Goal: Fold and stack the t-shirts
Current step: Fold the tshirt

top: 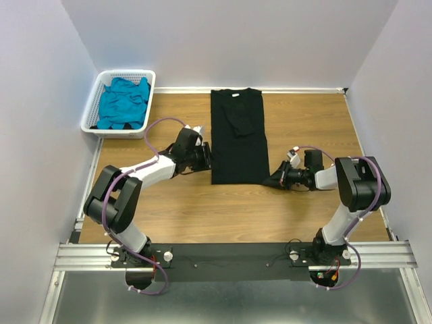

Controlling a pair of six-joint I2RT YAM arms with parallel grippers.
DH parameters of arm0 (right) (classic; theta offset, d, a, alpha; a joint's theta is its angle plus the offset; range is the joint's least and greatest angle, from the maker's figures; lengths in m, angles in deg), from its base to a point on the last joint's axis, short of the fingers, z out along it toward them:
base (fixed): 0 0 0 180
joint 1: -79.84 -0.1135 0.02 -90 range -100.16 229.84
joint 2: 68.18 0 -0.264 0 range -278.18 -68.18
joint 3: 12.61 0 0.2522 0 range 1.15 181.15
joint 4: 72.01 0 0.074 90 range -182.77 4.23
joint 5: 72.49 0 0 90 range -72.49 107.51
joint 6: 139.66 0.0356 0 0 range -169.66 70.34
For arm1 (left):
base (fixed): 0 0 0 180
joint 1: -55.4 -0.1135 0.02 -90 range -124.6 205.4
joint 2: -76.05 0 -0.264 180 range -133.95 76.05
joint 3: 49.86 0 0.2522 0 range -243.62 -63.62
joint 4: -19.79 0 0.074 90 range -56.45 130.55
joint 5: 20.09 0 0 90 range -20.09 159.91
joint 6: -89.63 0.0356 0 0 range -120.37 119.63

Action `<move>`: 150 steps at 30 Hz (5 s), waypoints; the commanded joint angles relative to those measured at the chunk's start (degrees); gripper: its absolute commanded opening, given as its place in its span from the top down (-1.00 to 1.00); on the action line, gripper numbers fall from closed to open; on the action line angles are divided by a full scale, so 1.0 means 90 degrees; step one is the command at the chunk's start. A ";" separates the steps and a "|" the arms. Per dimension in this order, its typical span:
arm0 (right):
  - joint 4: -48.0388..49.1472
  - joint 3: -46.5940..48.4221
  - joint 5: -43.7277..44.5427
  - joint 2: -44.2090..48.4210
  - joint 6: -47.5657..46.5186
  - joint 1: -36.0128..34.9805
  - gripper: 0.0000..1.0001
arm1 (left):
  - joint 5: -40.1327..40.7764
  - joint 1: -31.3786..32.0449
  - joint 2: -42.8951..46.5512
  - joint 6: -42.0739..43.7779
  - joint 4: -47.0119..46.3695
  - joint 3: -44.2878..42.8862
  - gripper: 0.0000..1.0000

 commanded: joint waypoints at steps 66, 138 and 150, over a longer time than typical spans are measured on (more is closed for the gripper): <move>-0.4996 0.1430 0.5038 0.3037 -0.1458 -0.1655 -0.74 | 0.2641 0.1868 0.0189 -0.6719 0.2022 0.0102 -0.33; -0.1853 -0.1294 0.5693 0.4307 0.4408 -0.1753 -0.75 | 0.3345 0.1683 -0.0398 -0.7228 0.1924 0.0376 1.00; -0.1715 -0.1519 0.6259 0.3555 0.5563 -0.2319 -0.75 | 0.3325 0.1683 0.0129 -0.6965 0.1885 0.0395 1.00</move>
